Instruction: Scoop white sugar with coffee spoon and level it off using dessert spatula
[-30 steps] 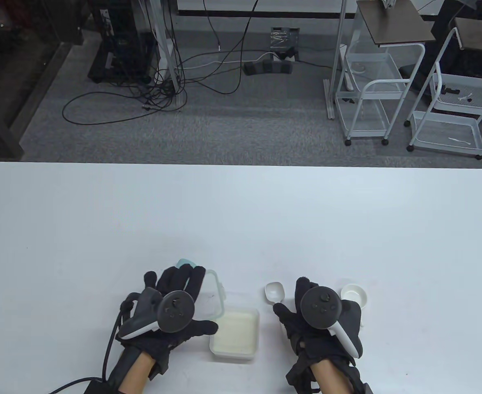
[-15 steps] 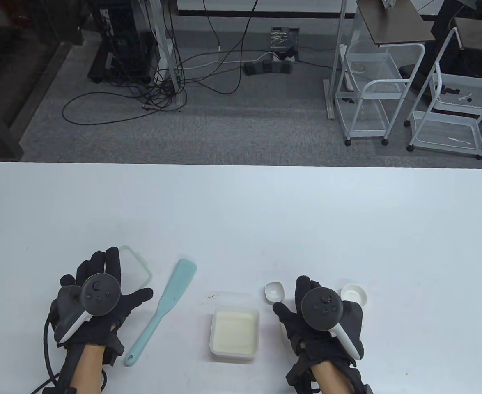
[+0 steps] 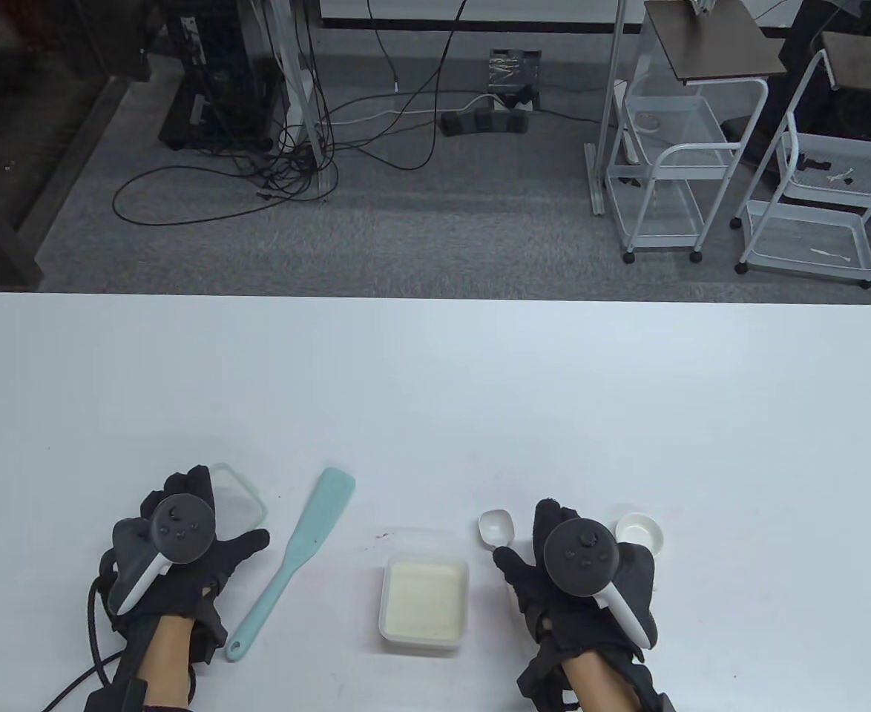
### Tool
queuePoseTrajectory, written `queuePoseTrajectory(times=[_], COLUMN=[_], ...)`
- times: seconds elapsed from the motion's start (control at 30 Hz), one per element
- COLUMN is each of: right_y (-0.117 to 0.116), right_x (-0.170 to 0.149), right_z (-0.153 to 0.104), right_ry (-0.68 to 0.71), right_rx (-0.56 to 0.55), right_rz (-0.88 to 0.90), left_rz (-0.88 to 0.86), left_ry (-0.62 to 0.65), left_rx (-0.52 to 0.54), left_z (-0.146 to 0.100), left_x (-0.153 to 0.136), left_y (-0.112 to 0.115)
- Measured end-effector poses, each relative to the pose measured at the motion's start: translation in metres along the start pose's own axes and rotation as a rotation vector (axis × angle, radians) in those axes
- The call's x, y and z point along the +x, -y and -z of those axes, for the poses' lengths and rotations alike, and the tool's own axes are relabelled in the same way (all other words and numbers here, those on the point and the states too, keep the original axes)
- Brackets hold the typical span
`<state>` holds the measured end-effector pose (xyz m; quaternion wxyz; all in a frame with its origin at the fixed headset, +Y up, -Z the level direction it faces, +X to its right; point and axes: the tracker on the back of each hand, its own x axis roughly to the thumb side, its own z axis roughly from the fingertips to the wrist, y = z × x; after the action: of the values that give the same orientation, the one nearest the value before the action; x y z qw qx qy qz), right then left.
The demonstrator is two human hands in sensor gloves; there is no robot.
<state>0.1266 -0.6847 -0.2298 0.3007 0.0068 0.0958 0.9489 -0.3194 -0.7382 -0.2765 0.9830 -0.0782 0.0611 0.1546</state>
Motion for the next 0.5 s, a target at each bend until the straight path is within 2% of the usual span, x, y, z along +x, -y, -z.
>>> queuePoseTrajectory(times=[0.5], right_y=[-0.003], right_x=[0.004], right_z=[0.000], right_ry=[-0.003], right_rx=[0.029], right_rz=[-0.021], left_rz=[0.033], left_ry=[-0.087], left_rx=[-0.179], left_z=[0.011], left_x=[-0.014], left_y=[0.024])
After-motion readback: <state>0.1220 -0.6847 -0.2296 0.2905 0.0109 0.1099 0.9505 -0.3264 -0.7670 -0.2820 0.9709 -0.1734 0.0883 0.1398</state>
